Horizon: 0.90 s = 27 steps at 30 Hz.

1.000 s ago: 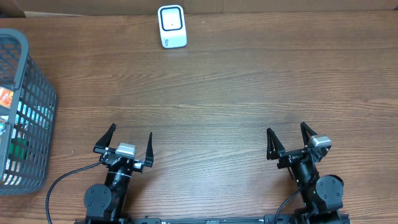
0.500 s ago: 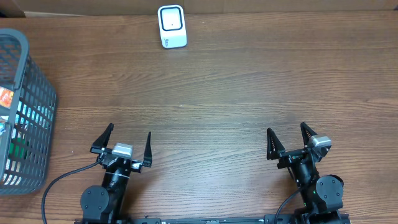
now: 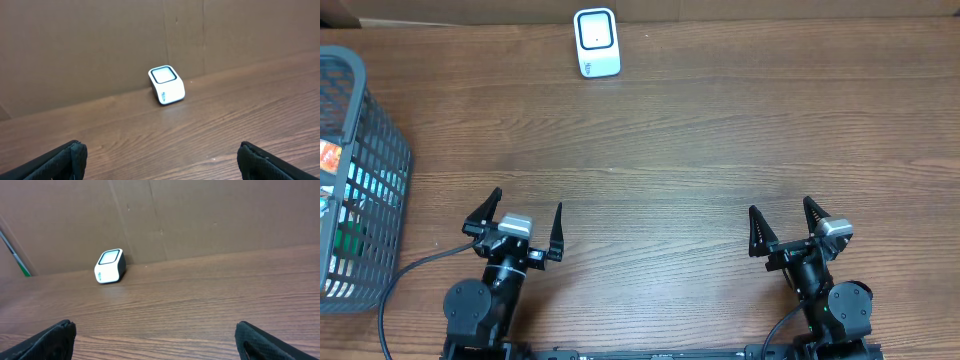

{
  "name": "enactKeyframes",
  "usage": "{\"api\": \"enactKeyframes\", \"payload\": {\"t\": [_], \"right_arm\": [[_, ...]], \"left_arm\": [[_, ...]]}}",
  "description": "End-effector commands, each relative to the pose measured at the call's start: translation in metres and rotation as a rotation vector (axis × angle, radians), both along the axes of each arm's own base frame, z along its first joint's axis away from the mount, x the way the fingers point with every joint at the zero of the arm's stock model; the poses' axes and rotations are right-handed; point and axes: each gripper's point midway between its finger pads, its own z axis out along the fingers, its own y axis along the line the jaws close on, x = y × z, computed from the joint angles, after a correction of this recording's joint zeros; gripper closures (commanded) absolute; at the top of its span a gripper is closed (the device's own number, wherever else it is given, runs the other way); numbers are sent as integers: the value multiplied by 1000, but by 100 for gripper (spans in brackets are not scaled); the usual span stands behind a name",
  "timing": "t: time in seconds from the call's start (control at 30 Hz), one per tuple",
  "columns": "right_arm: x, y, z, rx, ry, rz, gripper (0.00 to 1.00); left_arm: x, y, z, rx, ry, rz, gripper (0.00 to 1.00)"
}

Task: Scan the item barcode
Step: 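Swing the left gripper left over the grey basket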

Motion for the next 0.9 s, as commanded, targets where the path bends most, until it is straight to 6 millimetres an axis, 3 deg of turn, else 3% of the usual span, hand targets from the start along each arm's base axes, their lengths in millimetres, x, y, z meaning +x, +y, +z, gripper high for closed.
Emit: {"api": "enactKeyframes", "payload": {"t": [0.0, 0.3, 0.87], "right_arm": [[1, -2, -1, -2, -6, -13, 0], [1, -2, -1, -2, -6, -13, 0], [1, -3, -1, -2, -6, -13, 0]], "left_arm": [[3, 2, 20, -15, -15, 8, 0], [17, -4, 35, -13, 34, -17, 0], [45, -15, 49, -4, 318, -61, 0]]}}
